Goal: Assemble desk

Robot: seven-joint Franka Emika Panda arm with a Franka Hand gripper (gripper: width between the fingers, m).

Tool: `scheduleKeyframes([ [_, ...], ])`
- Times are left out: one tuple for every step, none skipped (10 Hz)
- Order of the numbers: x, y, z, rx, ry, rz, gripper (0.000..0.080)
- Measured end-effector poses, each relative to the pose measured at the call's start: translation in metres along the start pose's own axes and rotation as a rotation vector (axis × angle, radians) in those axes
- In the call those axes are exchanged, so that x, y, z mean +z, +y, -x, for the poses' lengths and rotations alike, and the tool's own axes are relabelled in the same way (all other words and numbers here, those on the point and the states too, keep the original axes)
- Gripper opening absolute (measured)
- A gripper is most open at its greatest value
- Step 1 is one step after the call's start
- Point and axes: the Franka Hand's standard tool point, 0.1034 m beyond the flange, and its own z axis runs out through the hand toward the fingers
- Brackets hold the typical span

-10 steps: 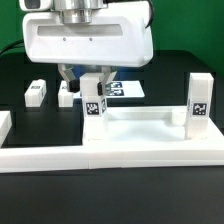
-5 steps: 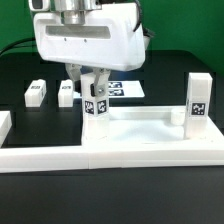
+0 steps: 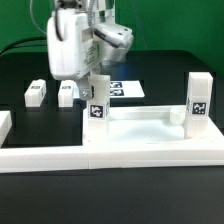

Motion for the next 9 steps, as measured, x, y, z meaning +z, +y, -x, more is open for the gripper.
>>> scheduleKeyframes([
  [0.000, 0.000, -0.001, 0.131, -0.005, 0.001, 0.0287],
  [0.000, 0.000, -0.001, 0.158, -0.005, 0.001, 0.0287],
  [0.000, 0.000, -0.001, 0.144, -0.004, 0.000, 0.0287],
  [0.001, 0.000, 0.001, 0.026, -0.003, -0.007, 0.0393],
  [0.003, 0.001, 0.007, -0.154, -0.005, -0.016, 0.0532],
  [0.006, 0.004, 0.009, -0.227, -0.020, -0.014, 0.0616],
  [0.006, 0.005, 0.010, -0.331, -0.016, -0.017, 0.0616],
  [0.005, 0.005, 0.014, -0.389, -0.005, -0.027, 0.0642],
  [0.005, 0.005, 0.013, -0.456, -0.004, -0.026, 0.0642],
])
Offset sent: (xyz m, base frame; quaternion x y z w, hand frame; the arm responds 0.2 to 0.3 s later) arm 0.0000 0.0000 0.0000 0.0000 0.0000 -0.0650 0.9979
